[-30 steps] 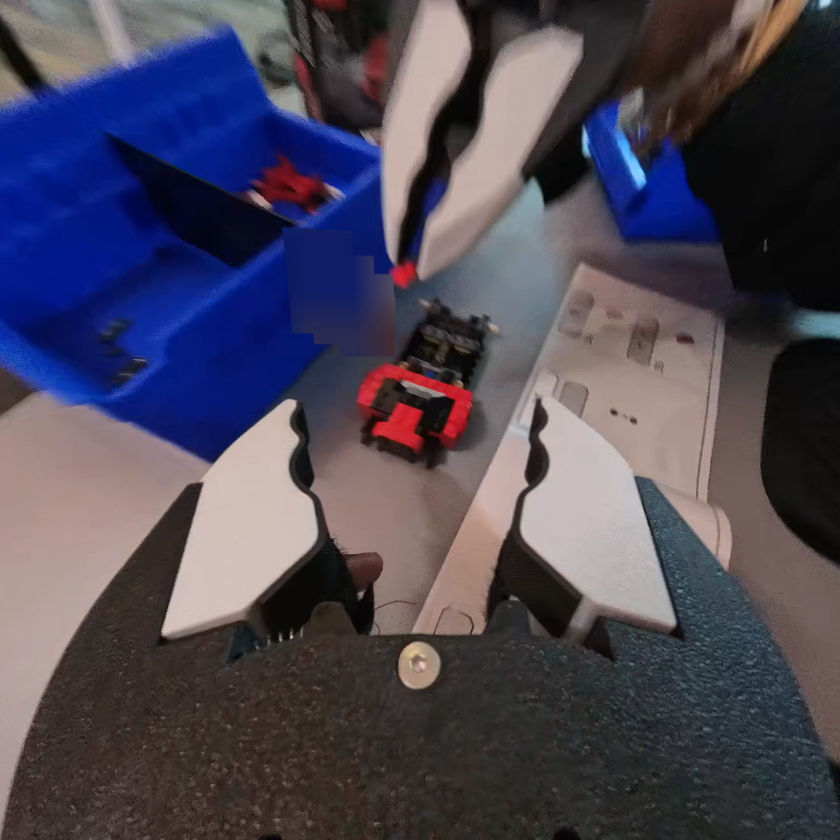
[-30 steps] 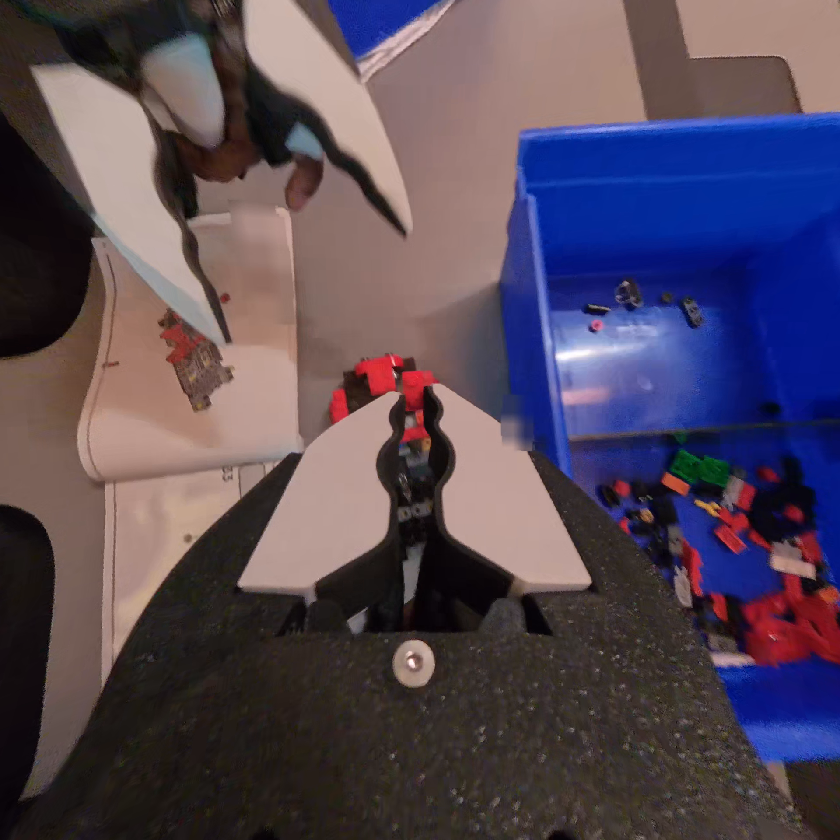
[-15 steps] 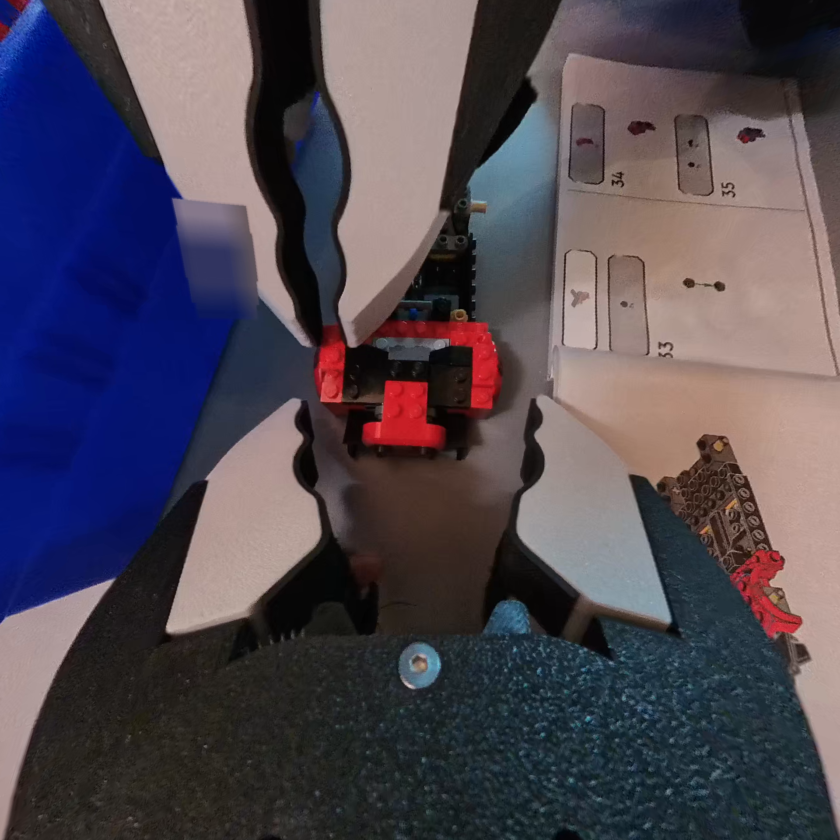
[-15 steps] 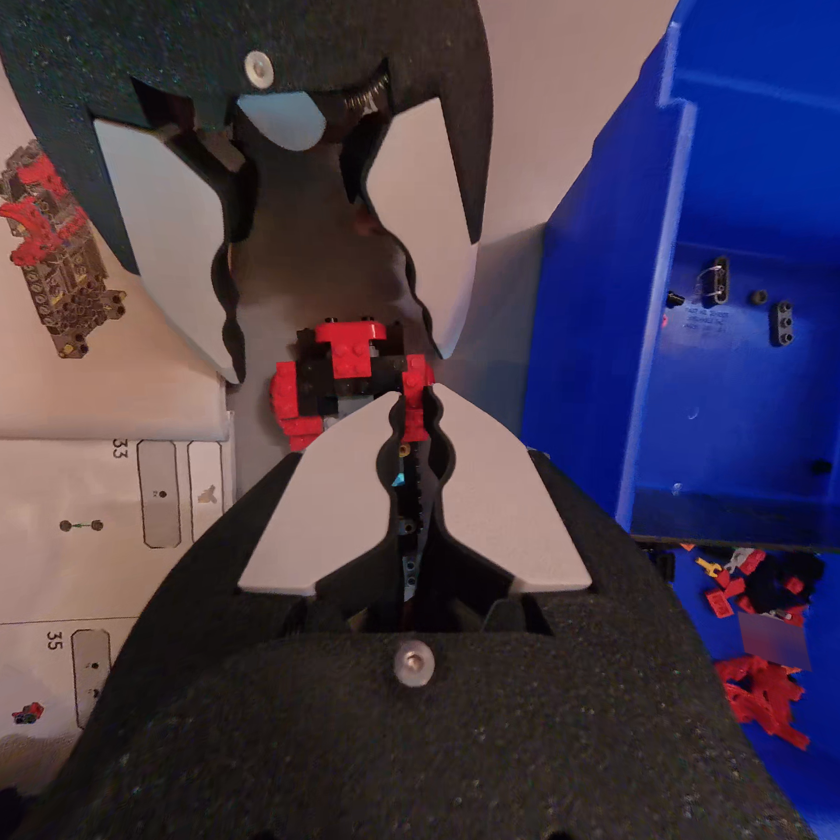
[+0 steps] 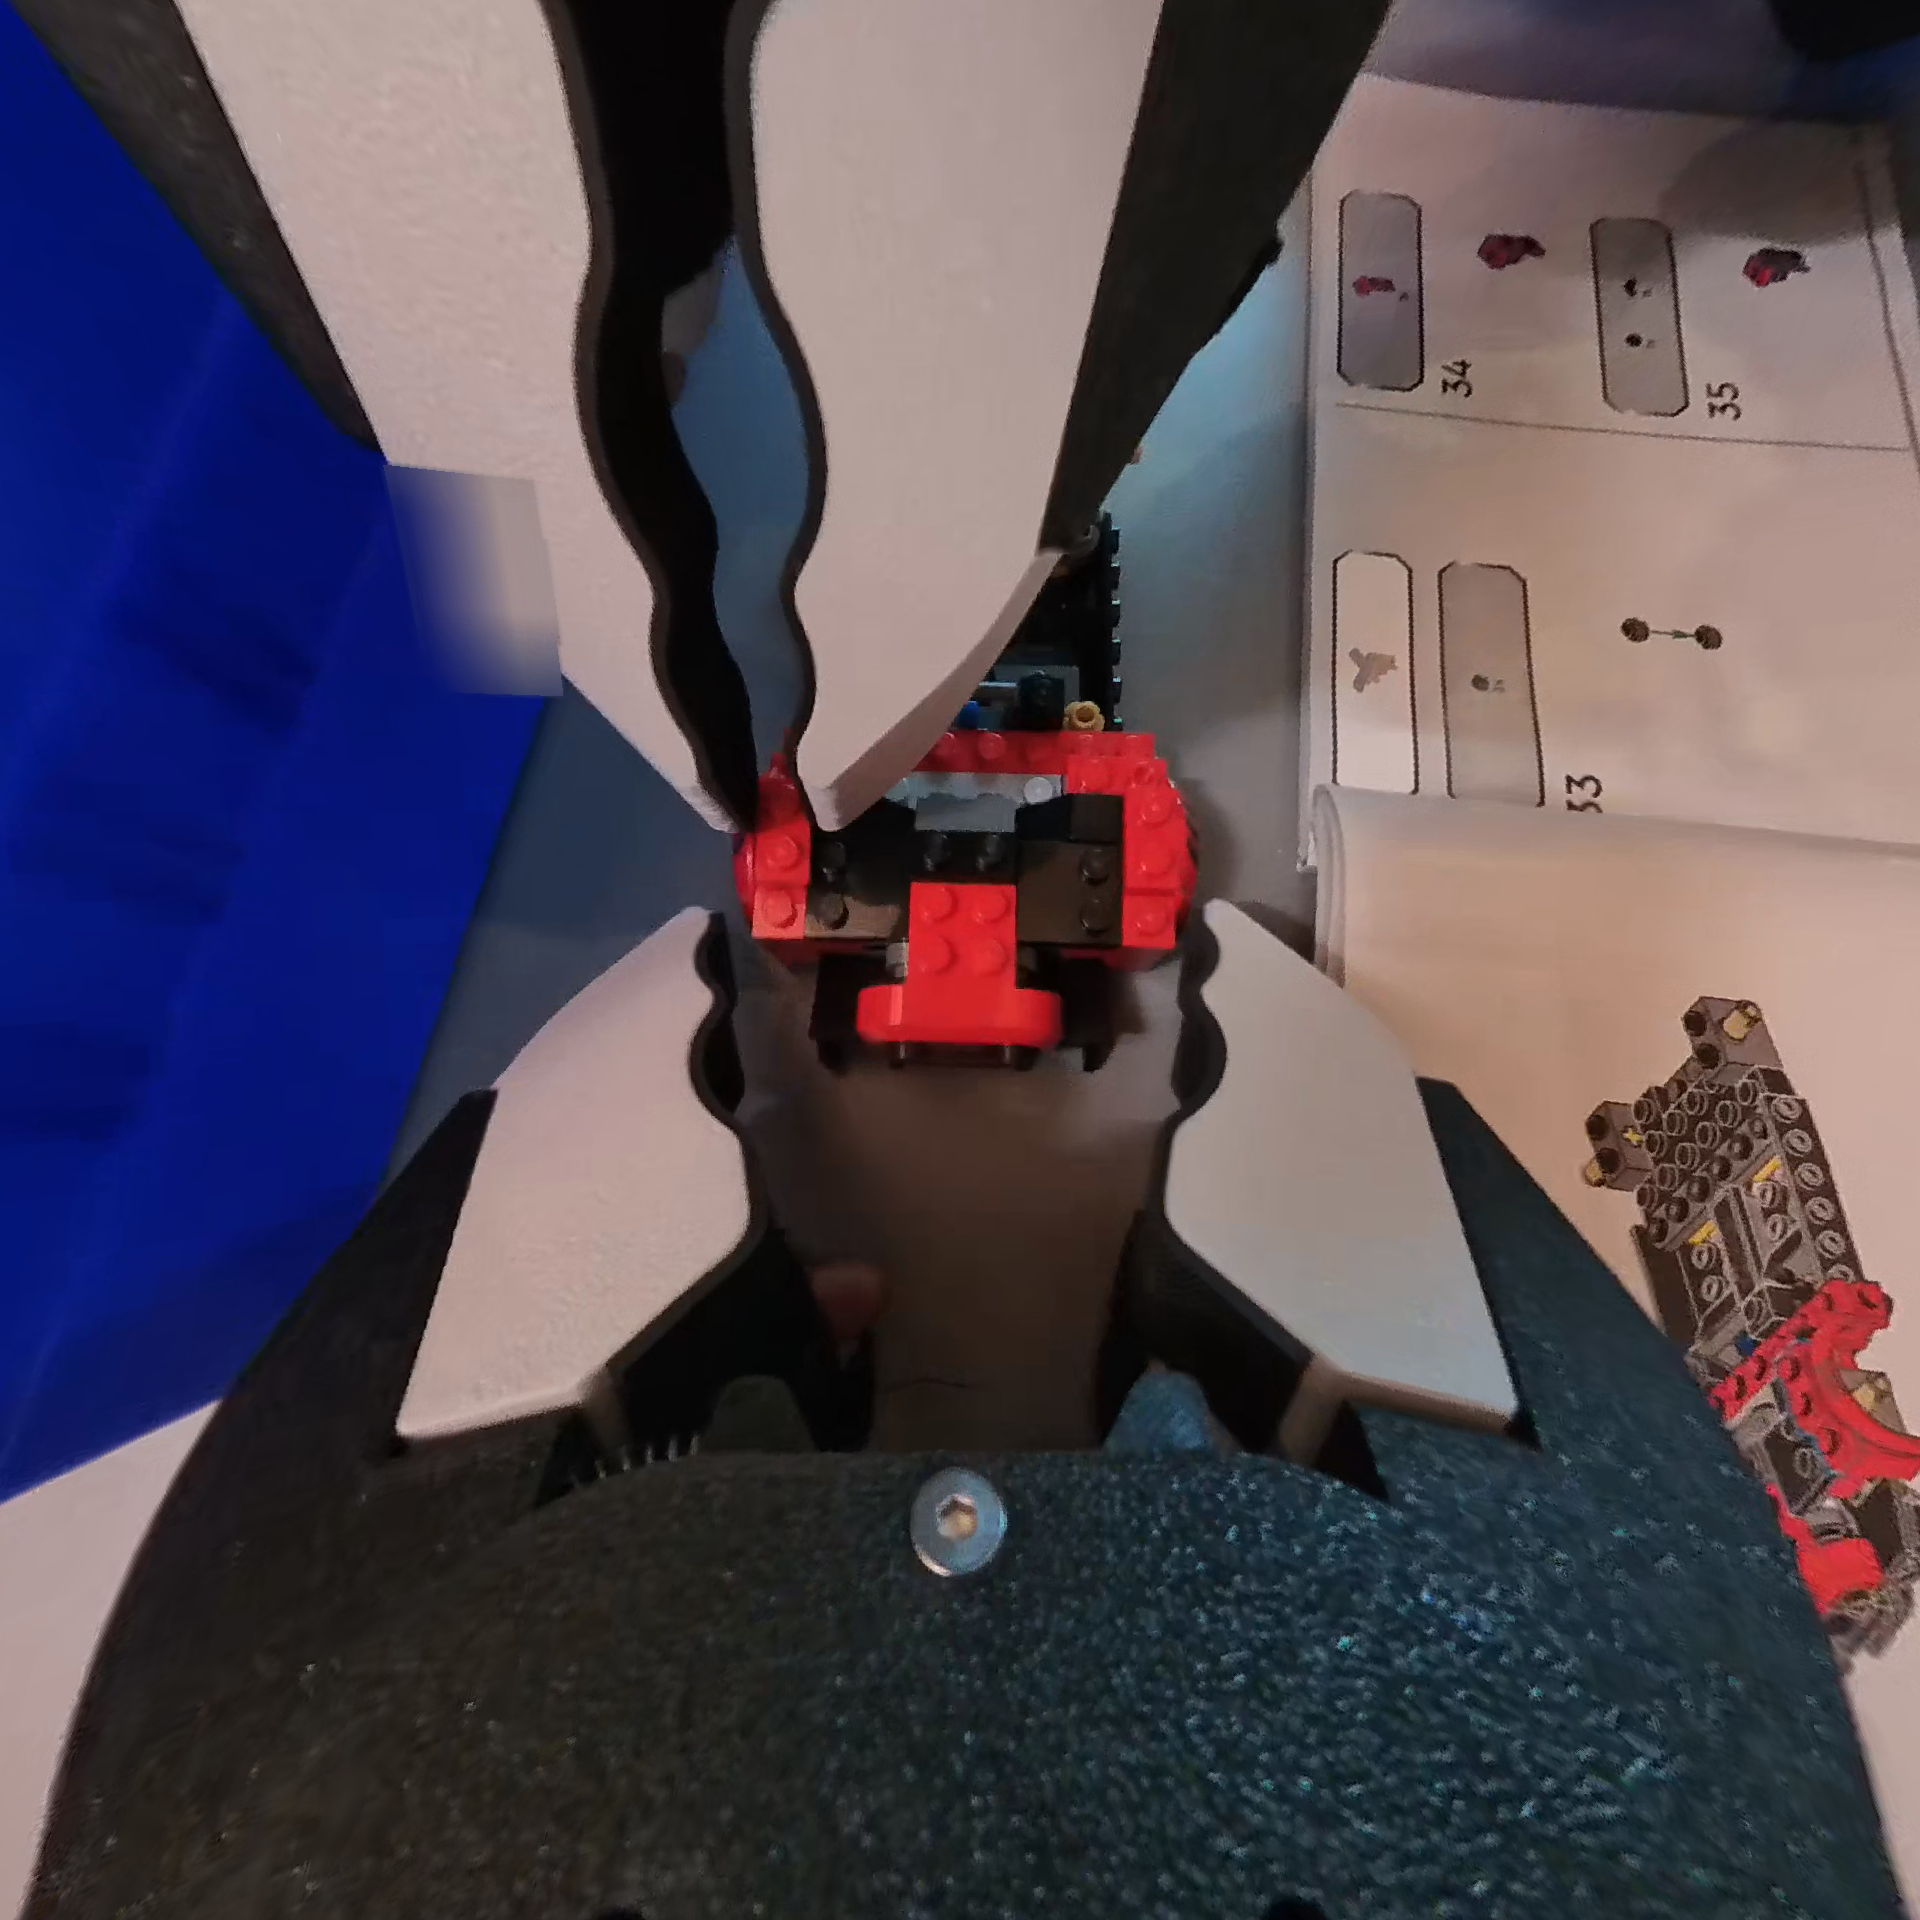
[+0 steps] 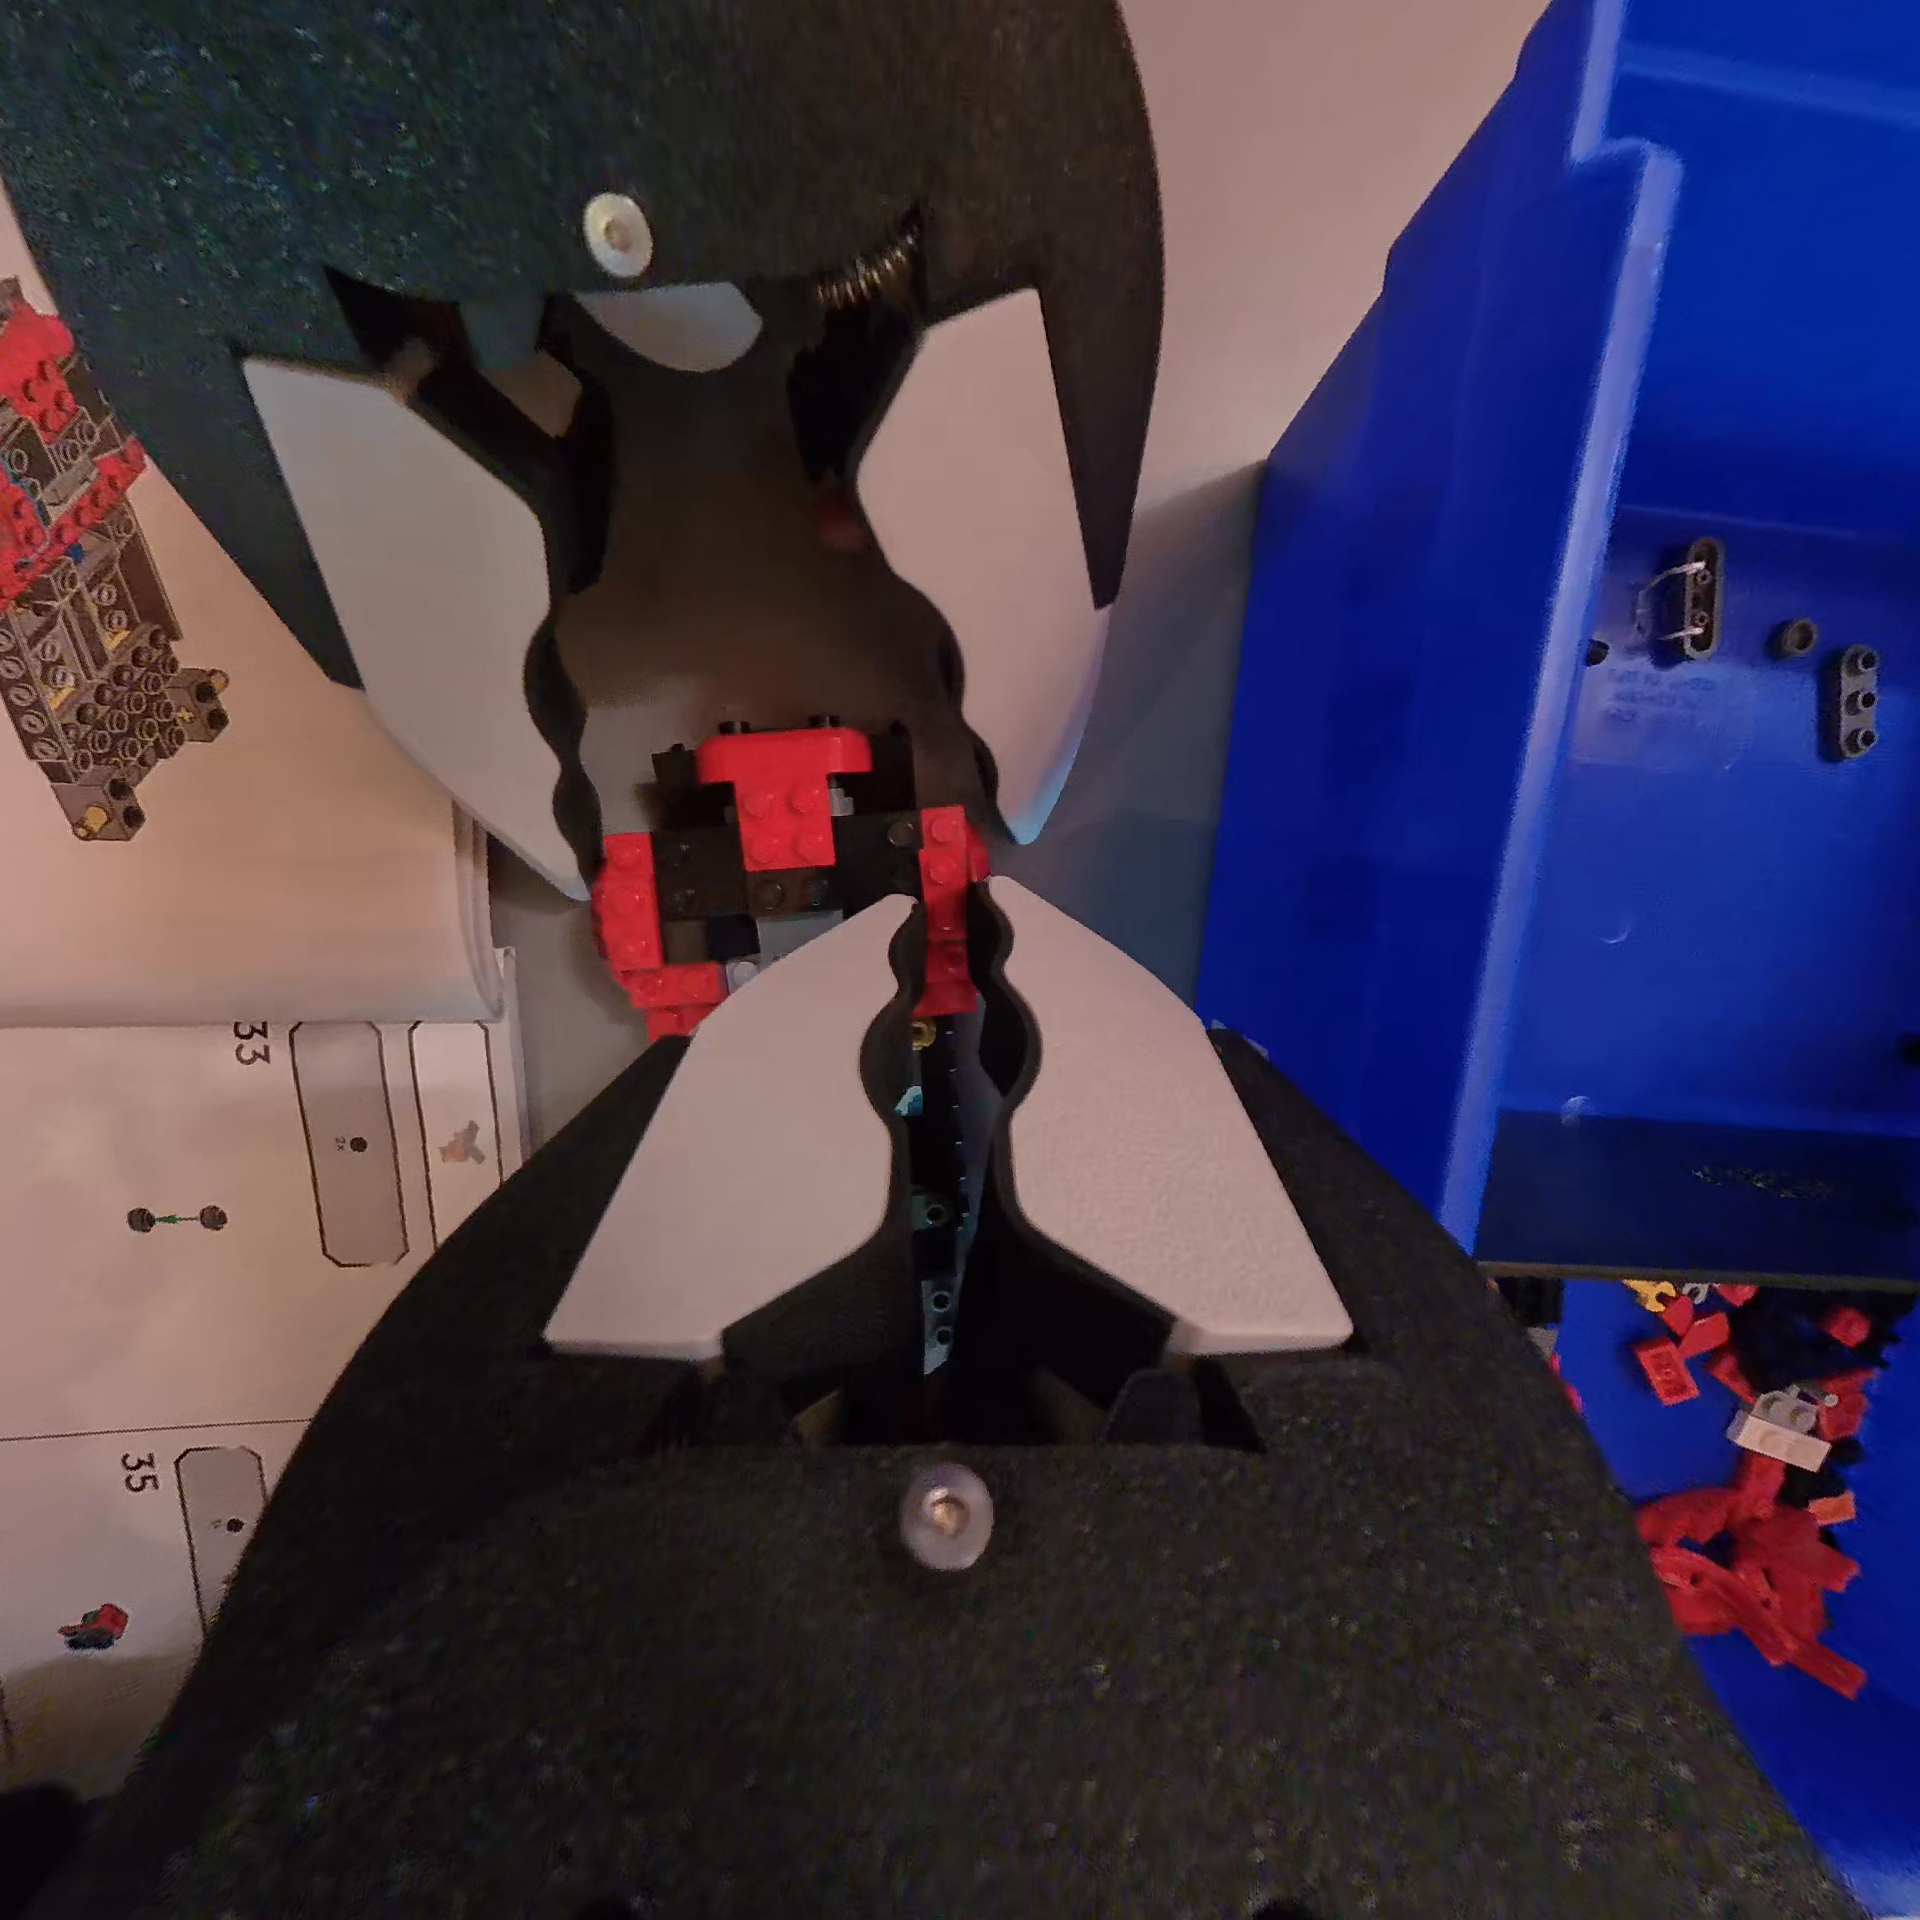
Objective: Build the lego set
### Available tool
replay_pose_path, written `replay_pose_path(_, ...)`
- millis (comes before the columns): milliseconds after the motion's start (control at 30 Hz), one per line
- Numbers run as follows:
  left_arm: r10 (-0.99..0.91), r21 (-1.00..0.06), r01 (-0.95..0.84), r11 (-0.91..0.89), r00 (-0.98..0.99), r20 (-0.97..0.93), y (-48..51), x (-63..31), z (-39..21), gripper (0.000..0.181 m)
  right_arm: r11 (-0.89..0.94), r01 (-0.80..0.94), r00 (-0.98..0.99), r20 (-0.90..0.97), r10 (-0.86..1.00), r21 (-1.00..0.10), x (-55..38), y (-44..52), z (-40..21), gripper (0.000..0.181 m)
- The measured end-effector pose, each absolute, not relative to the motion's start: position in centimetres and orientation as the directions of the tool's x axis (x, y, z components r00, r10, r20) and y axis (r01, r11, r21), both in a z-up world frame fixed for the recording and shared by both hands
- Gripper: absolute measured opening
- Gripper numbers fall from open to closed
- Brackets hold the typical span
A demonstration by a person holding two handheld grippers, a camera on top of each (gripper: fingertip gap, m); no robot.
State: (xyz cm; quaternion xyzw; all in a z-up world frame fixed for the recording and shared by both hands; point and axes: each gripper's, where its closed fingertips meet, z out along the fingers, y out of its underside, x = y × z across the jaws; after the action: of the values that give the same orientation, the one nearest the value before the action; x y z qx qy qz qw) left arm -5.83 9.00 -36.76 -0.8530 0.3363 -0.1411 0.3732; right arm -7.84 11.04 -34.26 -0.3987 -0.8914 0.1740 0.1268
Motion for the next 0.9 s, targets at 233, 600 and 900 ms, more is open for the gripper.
replay_pose_path(233,-0.687,-0.738,-0.480,-0.475,0.726,-0.030,9.2,-5.6,-36.7,0.077,0.628,0.680,-0.636,0.122,0.762,-0.380,-7.7,11.5,-34.4,0.007)
replay_pose_path(600,-0.690,-0.739,-0.483,-0.471,0.723,-0.033,9.1,-5.6,-36.6,0.077,0.626,0.680,-0.630,0.131,0.765,-0.381,-7.7,11.6,-34.3,0.012)
replay_pose_path(900,-0.691,-0.739,-0.483,-0.471,0.722,-0.032,9.1,-5.6,-36.6,0.077,0.622,0.665,-0.621,0.156,0.768,-0.414,-7.8,11.3,-33.8,0.000)
